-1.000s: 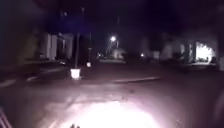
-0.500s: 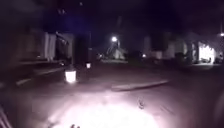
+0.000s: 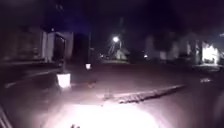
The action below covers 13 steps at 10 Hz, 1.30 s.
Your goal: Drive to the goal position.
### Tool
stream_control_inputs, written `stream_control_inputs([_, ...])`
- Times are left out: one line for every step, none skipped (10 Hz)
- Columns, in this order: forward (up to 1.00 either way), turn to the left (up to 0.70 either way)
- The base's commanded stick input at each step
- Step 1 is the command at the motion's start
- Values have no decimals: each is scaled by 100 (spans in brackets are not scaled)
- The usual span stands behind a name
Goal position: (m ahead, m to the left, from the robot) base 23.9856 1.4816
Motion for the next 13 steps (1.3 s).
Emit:
stream_control_inputs([100, 0])
stream_control_inputs([100, 0])
stream_control_inputs([100, 0])
stream_control_inputs([100, 0])
stream_control_inputs([100, 0])
stream_control_inputs([100, 0])
stream_control_inputs([100, 0])
stream_control_inputs([100, 0])
stream_control_inputs([100, 0])
stream_control_inputs([100, 0])
stream_control_inputs([100, 0])
stream_control_inputs([100, 0])
stream_control_inputs([100, 0])
